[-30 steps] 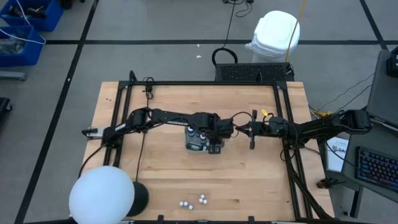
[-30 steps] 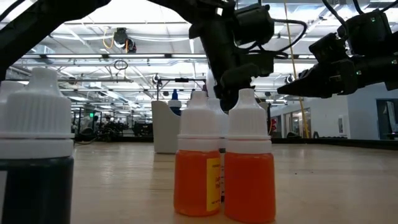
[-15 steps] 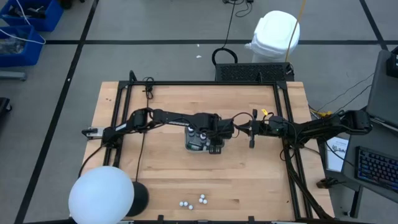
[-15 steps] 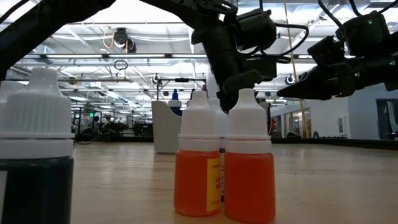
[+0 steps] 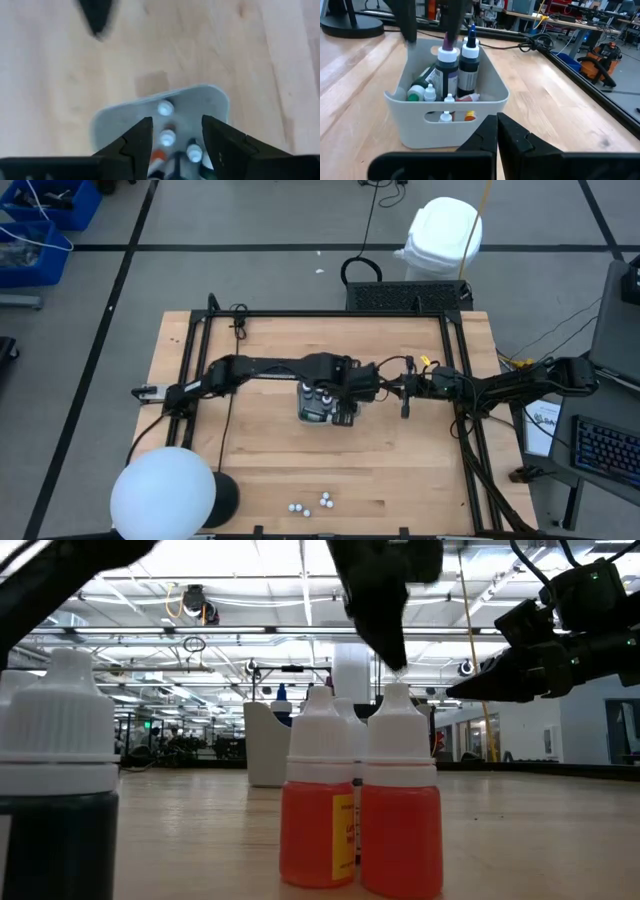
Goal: Pick & Place food coloring
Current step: Put the small purple food coloring bottle into the gray bin
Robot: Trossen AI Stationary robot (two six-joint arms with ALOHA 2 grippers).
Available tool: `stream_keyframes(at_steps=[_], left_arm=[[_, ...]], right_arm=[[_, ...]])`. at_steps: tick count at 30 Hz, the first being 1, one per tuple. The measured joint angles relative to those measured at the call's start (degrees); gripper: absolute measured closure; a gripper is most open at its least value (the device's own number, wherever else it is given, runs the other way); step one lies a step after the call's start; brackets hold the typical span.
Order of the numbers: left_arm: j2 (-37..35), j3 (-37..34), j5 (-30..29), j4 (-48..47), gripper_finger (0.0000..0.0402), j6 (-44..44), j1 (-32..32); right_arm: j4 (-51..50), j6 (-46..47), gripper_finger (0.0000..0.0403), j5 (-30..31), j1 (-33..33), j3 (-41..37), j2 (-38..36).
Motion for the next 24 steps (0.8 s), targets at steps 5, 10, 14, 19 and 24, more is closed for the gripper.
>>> stream_keyframes(at_steps=[5,10,14,19,24], left_arm=[[-12.0,-9.3,-7.8,-1.1,0.0234,2.1,-0.8],[-26.8,-27.5,-6.2,14.2,0.0282,1.6,1.0],[-39.0,-48.7,0.5,32.8,0.0338,0.1,3.7],[-51.6,-77.9,4.3,60.7,0.0394,-3.6,4.2],[-59.3,-99.2,-0.4,82.7,0.0396,-8.8,2.2]], right_arm=[[-0.5,-0.9,0.0403,0.0,0.0,0.0,0.0],[-0.9,-0.9,0.0403,0.0,0.1,0.0,0.0],[-1.4,-0.4,0.0403,-0.1,0.2,0.0,0.0],[-5.4,-0.3,0.0403,-1.5,0.2,0.0,0.0],[-5.0,0.8,0.0403,-1.5,0.2,0.0,0.0]])
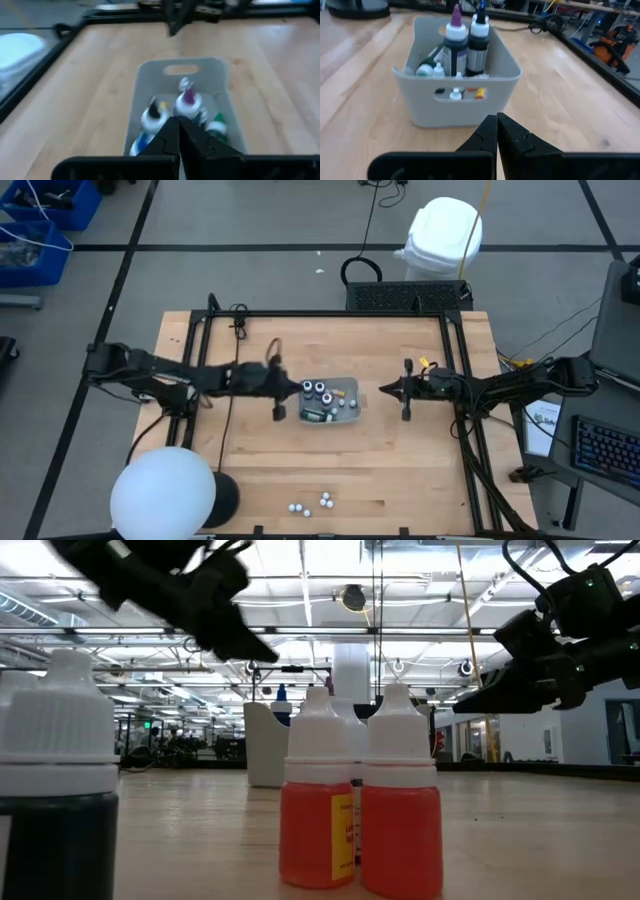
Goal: Pick & Place food coloring
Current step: Put the small purple food coloring bottle into the gray bin
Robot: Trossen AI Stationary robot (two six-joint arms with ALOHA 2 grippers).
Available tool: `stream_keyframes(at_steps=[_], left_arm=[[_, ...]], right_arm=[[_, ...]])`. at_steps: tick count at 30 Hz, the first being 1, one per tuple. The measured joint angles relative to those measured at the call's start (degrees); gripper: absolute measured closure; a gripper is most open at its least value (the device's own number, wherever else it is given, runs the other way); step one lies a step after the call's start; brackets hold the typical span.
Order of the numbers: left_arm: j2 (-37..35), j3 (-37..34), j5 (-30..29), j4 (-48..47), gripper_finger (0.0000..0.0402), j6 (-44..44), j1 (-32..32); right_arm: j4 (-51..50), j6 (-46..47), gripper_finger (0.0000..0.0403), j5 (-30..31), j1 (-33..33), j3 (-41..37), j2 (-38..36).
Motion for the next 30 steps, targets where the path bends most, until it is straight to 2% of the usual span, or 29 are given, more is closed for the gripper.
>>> stream_keyframes(at_steps=[3,6,11,17,23,30], left_arm=[[-1.1,-9.4,-6.7,12.9,0.0395,-2.6,-2.2],[-0.7,-16.0,-10.6,23.5,0.0397,-1.9,-4.7],[-0.5,-21.5,-13.8,32.3,0.0396,-0.7,-7.7],[-0.5,-21.5,-13.9,33.1,0.0393,3.9,-7.9],[-0.5,-21.5,-12.6,32.5,0.0398,4.3,-5.9],[-0.5,-21.5,-12.6,32.4,0.0363,4.1,-4.9]], right_arm=[[1.4,0.3,0.0403,0.0,0.0,0.0,0.0],[1.9,0.3,0.0403,0.0,0.0,0.0,0.0],[2.0,0.3,0.0403,0.0,0.0,0.0,0.0],[2.4,0.3,0.0403,0.0,0.0,0.0,0.0],[2.2,0.4,0.0403,-0.1,0.0,0.0,0.0],[3.8,5.1,0.0403,-0.3,0.1,0.3,0.0]])
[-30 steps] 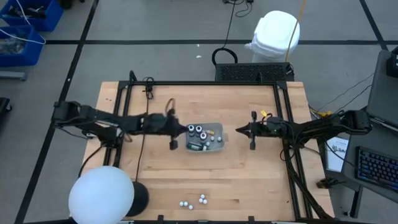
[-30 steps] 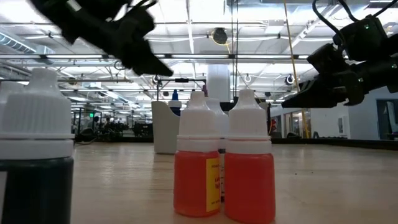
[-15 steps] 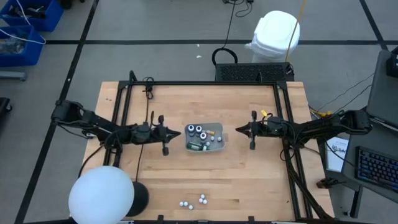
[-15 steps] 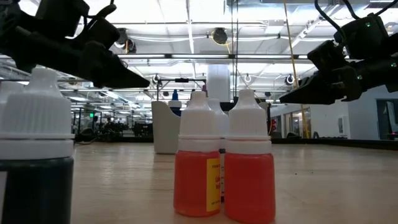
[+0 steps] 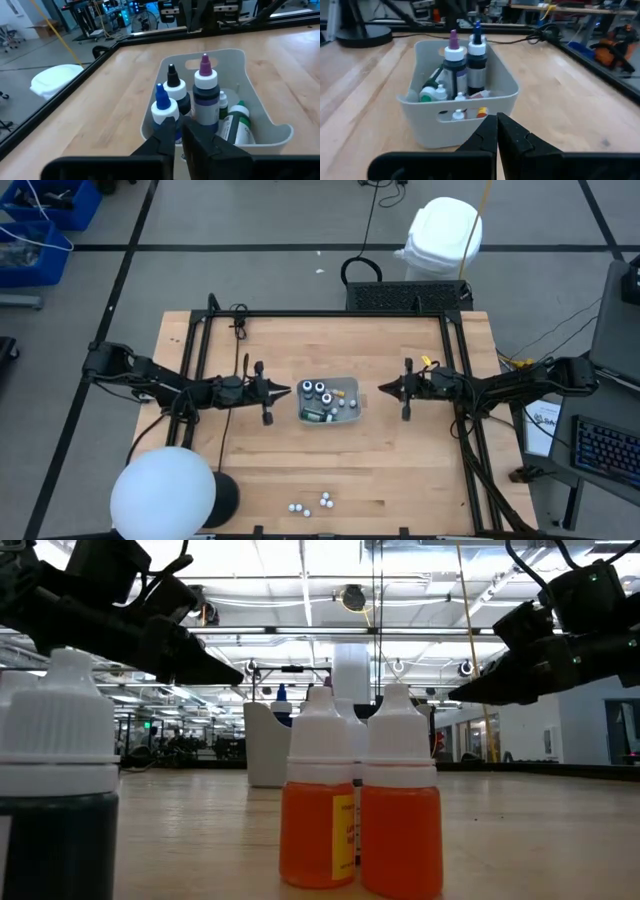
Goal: Pick & Place food coloring
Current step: Put the small purple food coloring bottle into the gray bin
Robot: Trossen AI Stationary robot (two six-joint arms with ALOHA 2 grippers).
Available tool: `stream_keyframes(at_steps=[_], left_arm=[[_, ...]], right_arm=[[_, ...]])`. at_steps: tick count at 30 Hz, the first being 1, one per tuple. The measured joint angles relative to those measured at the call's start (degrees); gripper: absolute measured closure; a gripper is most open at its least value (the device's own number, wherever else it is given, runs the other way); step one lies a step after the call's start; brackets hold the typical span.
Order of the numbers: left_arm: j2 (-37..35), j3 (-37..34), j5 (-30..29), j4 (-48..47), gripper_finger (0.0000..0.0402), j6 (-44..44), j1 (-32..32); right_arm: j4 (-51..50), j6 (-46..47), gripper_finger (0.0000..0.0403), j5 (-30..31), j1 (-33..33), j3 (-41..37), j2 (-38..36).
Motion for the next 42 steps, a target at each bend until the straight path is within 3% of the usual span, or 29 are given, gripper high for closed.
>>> stream_keyframes(at_steps=[4,6,10,16,27,31,36,39,42], left_arm=[[0.0,0.0,0.0,0.0,0.0351,-0.3,0.0],[0.0,0.0,0.0,0.0,0.0349,-0.8,0.0],[0.0,0.0,0.0,0.1,0.0350,-2.1,0.0],[0.0,0.0,0.1,0.1,0.0350,-2.1,0.0],[0.0,0.0,0.2,0.1,0.0350,-4.9,-0.1],[0.0,0.0,0.2,0.1,0.0350,-4.4,-0.1],[0.0,0.0,0.2,0.0,0.0350,-4.5,-0.1],[0.0,0.0,0.2,0.0,0.0350,-4.5,-0.1],[0.0,0.0,0.3,-0.1,0.0350,-4.6,-0.1]], right_arm=[[-5.5,1.2,0.0403,-4.0,3.4,4.0,0.1],[-11.0,1.1,0.0403,-3.2,7.4,9.0,-0.1],[-26.8,1.4,0.0403,6.1,17.8,19.5,1.8],[-34.6,5.2,0.0403,13.6,29.7,33.0,9.8],[-33.5,5.1,0.0403,14.1,39.0,49.1,29.2],[-32.1,2.5,0.0403,14.0,40.4,51.3,34.8],[-22.8,1.5,0.0403,14.4,41.4,51.3,42.2],[-19.7,2.1,0.0403,20.8,42.7,52.7,45.7],[-26.1,0.5,0.0403,28.9,44.0,55.4,47.1]])
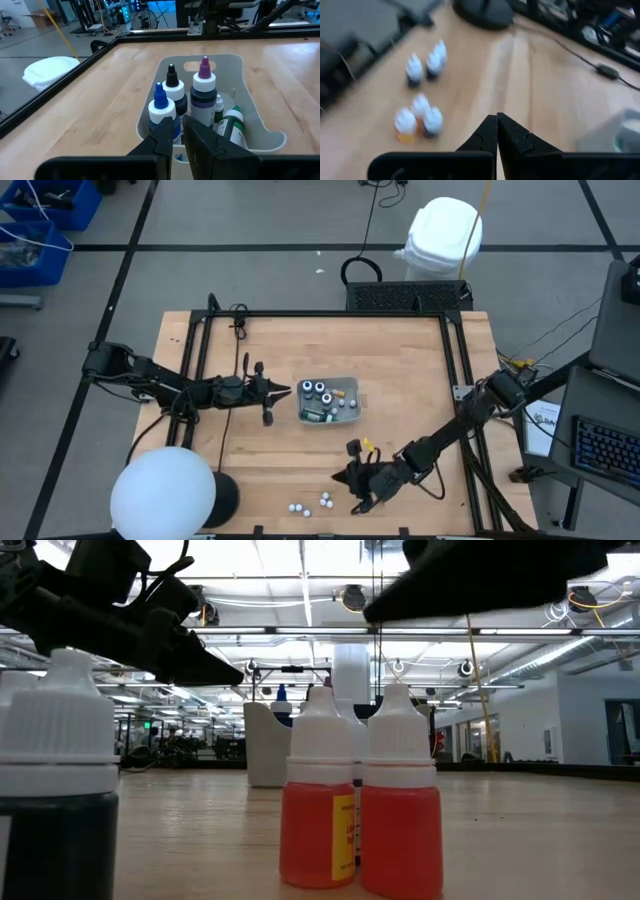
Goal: Pick & Place food coloring
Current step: Put the small purple food coloring bottle into the gray bin
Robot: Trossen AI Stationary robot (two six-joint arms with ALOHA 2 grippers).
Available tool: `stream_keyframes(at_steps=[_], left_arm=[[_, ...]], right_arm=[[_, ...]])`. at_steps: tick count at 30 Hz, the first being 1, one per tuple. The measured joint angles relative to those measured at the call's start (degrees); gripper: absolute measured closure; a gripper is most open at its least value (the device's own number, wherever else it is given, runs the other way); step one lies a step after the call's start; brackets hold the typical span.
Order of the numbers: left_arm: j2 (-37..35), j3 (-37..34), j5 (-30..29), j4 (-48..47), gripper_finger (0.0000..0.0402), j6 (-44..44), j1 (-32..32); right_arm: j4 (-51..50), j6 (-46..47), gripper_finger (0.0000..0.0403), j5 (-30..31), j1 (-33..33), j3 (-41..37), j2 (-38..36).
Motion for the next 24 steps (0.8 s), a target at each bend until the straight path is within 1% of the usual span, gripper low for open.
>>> stream_keyframes(at_steps=[1,3,5,7,10,15,17,21,24], left_arm=[[0.0,0.0,0.4,0.0,0.0350,-0.1,0.0],[0.0,0.0,1.3,-0.3,0.0350,-0.4,0.0],[0.0,0.0,1.9,-0.3,0.0350,-0.7,0.0],[0.0,0.0,2.5,-0.3,0.0350,-0.5,0.0],[0.0,0.0,3.3,-0.3,0.0350,-0.2,0.0],[0.0,0.0,3.3,-0.2,0.0350,0.0,0.0],[0.0,0.0,3.3,0.0,0.0350,0.0,0.0],[0.0,0.0,3.3,0.2,0.0350,-0.3,0.0],[0.0,0.0,3.2,1.0,0.0350,-3.2,0.0]], right_arm=[[-2.6,-0.1,0.0403,1.5,0.2,0.6,0.0],[-5.3,-0.3,0.0403,1.7,0.3,1.0,-0.9],[-4.5,-2.7,0.0403,0.6,0.3,-0.5,-3.8],[-3.1,-4.6,0.0403,-0.5,0.3,-3.8,-8.0],[-1.8,-6.2,0.0403,-1.0,-0.4,-10.5,-17.3],[1.7,-9.8,0.0403,2.1,-3.1,-21.9,-37.4],[3.4,-10.2,0.0403,1.9,-4.4,-25.9,-44.4],[4.1,-12.6,0.0403,-5.2,-7.1,-33.0,-55.7],[9.1,-14.0,0.0403,-8.7,-10.0,-39.6,-62.4]])
